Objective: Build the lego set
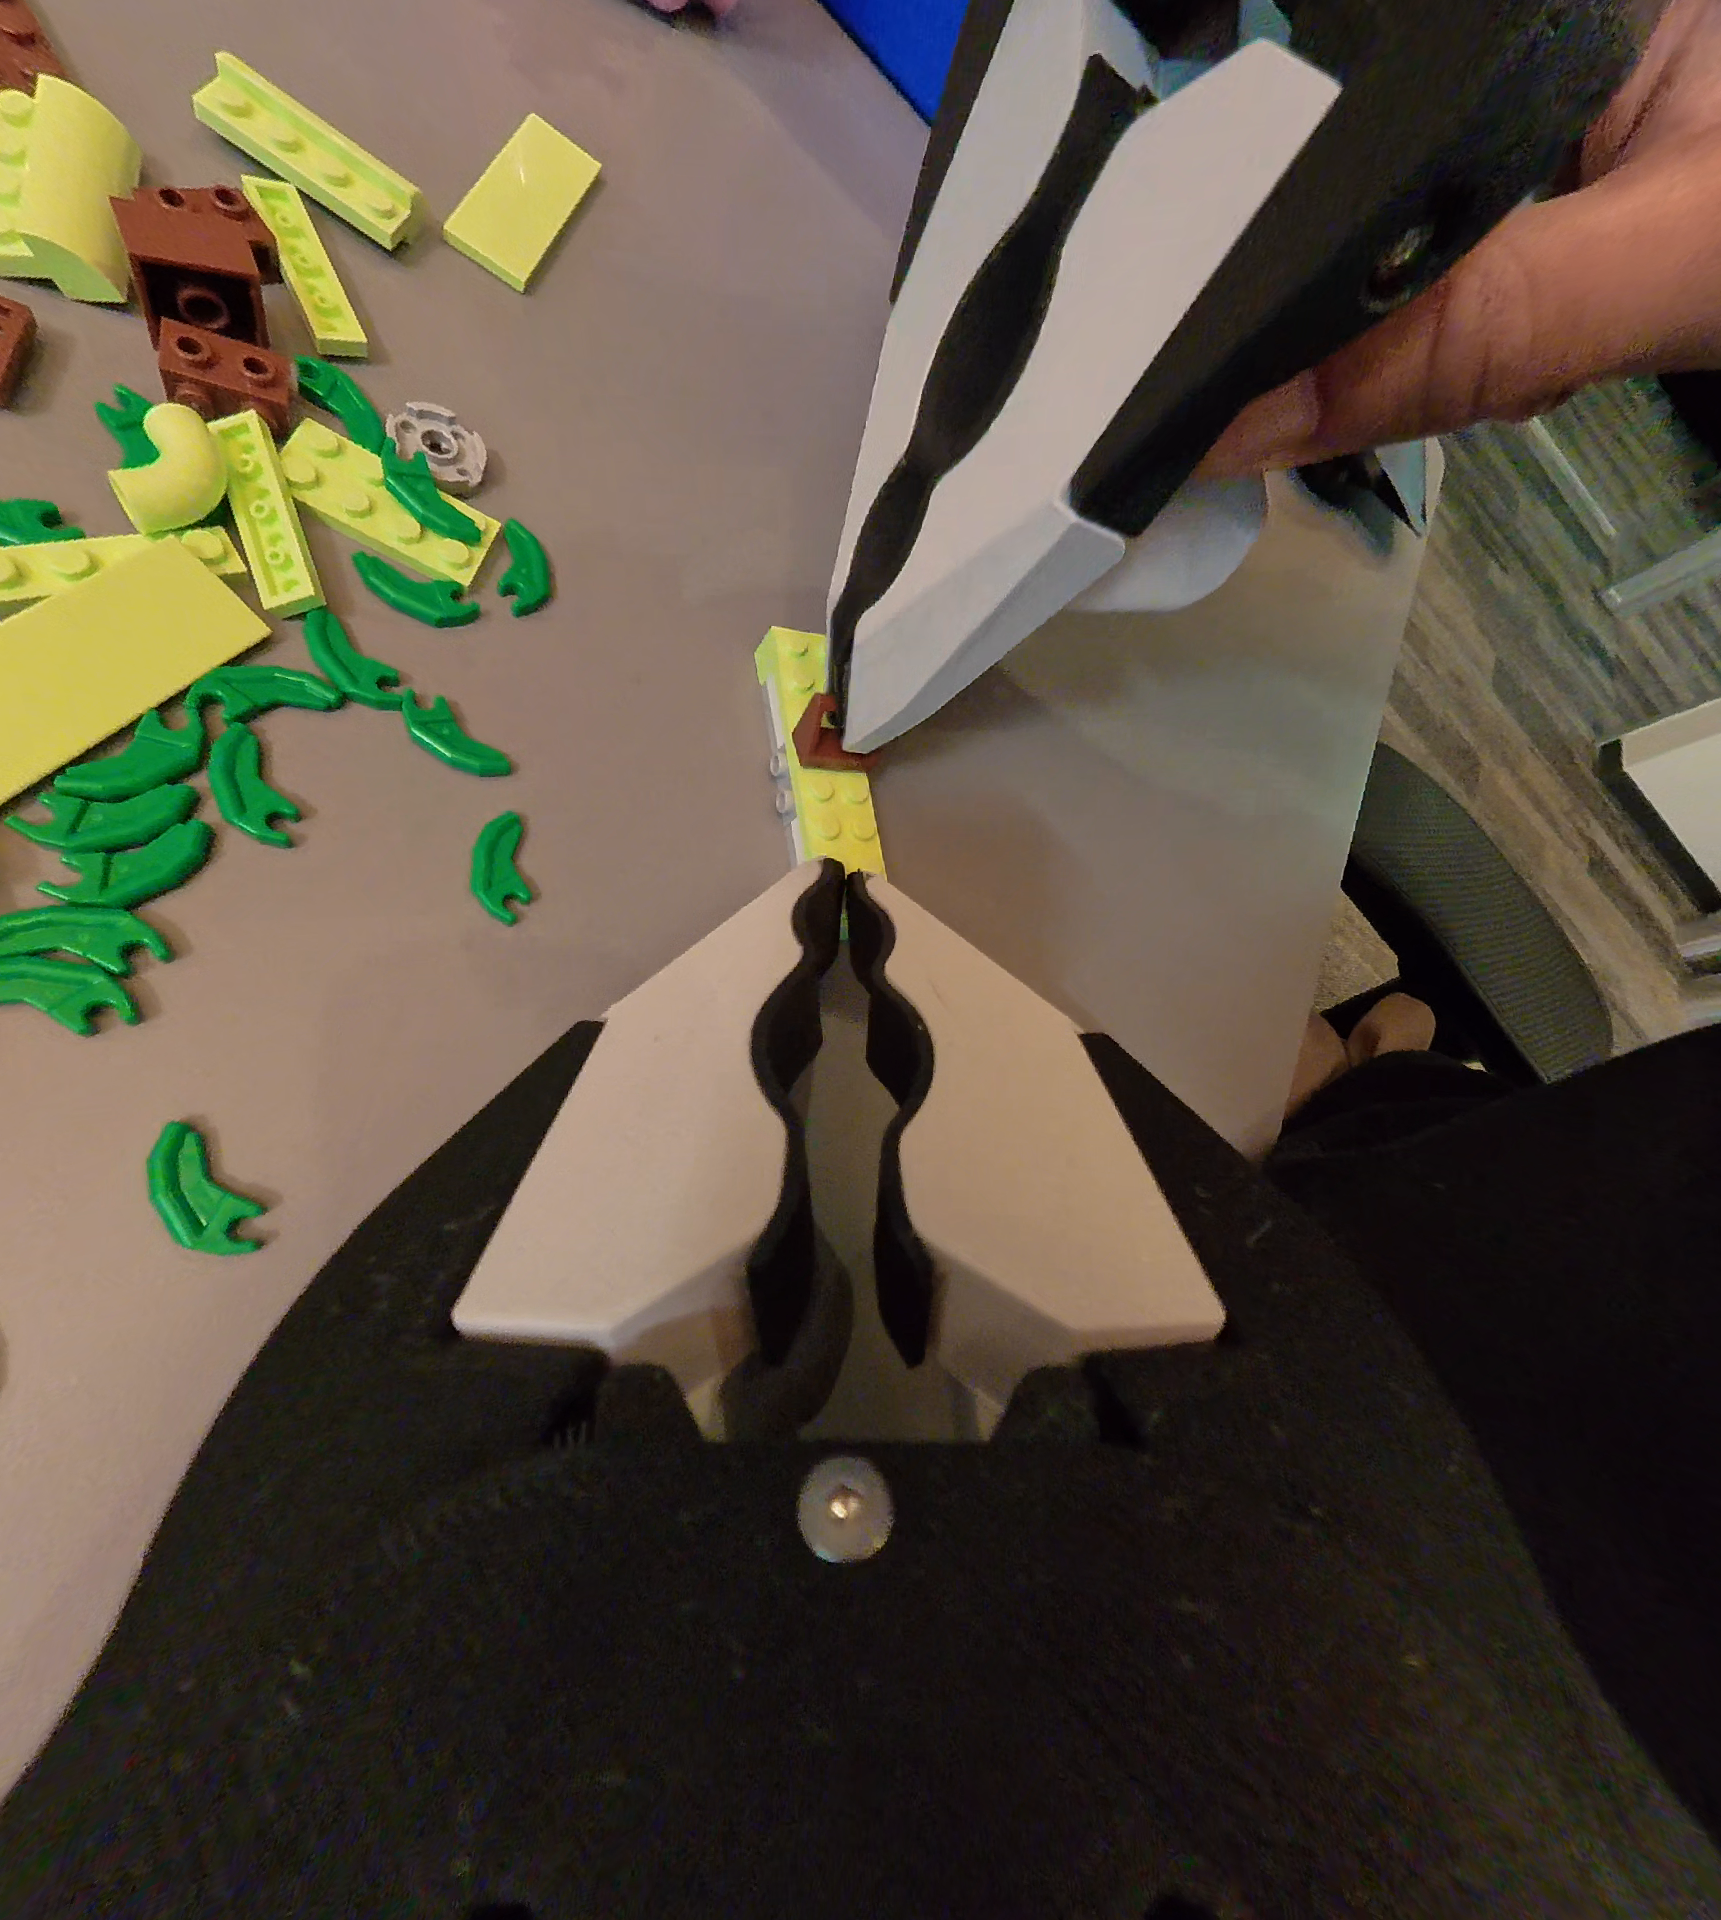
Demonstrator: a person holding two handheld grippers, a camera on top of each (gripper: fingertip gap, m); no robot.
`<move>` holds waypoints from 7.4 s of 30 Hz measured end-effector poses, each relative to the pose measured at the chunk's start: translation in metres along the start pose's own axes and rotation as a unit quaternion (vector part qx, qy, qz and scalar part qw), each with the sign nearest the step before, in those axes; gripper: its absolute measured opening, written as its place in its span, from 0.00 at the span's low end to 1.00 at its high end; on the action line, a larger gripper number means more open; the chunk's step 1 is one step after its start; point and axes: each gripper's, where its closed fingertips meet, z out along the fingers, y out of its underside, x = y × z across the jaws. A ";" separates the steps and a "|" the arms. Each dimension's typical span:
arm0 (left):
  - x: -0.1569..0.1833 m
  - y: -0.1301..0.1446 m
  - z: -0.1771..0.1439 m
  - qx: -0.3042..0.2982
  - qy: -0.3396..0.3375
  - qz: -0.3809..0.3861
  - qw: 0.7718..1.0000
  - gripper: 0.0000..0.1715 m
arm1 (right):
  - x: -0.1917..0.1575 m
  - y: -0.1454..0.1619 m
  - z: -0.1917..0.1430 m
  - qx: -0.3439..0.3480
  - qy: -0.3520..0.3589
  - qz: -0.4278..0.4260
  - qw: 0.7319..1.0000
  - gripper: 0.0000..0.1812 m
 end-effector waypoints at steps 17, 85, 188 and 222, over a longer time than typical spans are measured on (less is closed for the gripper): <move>-0.001 -0.001 -0.001 0.006 -0.008 0.004 1.000 0.00 | -0.007 -0.017 -0.011 0.107 0.065 -0.133 0.983 0.05; -0.004 -0.004 -0.004 0.018 -0.022 0.003 1.000 0.09 | -0.008 -0.020 0.004 0.189 0.102 -0.203 0.955 0.03; 0.043 -0.009 -0.026 0.014 0.295 -0.188 0.937 0.09 | -0.049 0.002 -0.010 0.216 0.286 -0.551 0.754 0.13; 0.017 0.002 0.013 -0.056 0.076 0.028 0.995 0.14 | 0.006 0.023 -0.055 0.471 0.108 -0.197 0.853 0.43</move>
